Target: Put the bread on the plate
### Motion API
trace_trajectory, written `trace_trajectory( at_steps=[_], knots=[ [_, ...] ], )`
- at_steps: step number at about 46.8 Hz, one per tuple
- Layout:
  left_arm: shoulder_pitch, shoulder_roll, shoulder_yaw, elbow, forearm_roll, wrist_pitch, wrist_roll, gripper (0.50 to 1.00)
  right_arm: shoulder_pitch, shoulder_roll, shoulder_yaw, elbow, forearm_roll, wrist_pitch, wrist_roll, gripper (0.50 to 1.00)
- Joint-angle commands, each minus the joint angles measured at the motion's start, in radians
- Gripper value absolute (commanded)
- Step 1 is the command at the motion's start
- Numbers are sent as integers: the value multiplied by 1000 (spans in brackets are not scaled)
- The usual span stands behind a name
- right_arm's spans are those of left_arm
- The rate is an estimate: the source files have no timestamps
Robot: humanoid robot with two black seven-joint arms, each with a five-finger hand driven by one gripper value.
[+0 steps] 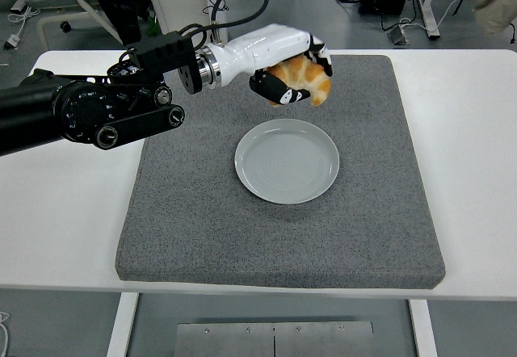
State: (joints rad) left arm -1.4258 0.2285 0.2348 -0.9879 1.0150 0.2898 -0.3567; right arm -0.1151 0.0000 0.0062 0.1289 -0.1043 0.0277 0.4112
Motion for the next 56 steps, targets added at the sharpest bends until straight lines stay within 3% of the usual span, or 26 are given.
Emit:
trace_trajectory(
  at_steps=[1, 9, 30, 56],
  knots=[
    [53, -1, -2, 12, 25, 18, -5, 500, -5, 0, 0, 0, 0, 0, 0, 1000],
    [142, -24, -2, 25, 36, 55, -45, 500, -3, 0, 0, 2, 0, 0, 0, 1000],
    [235, -90, -6, 117, 28, 61, -48, 500, -3, 0, 0, 0, 0, 0, 0, 1000],
    [268, -112, -15, 136, 13, 61, -47, 500, -3, 0, 0, 0, 0, 0, 0, 1000]
  ],
)
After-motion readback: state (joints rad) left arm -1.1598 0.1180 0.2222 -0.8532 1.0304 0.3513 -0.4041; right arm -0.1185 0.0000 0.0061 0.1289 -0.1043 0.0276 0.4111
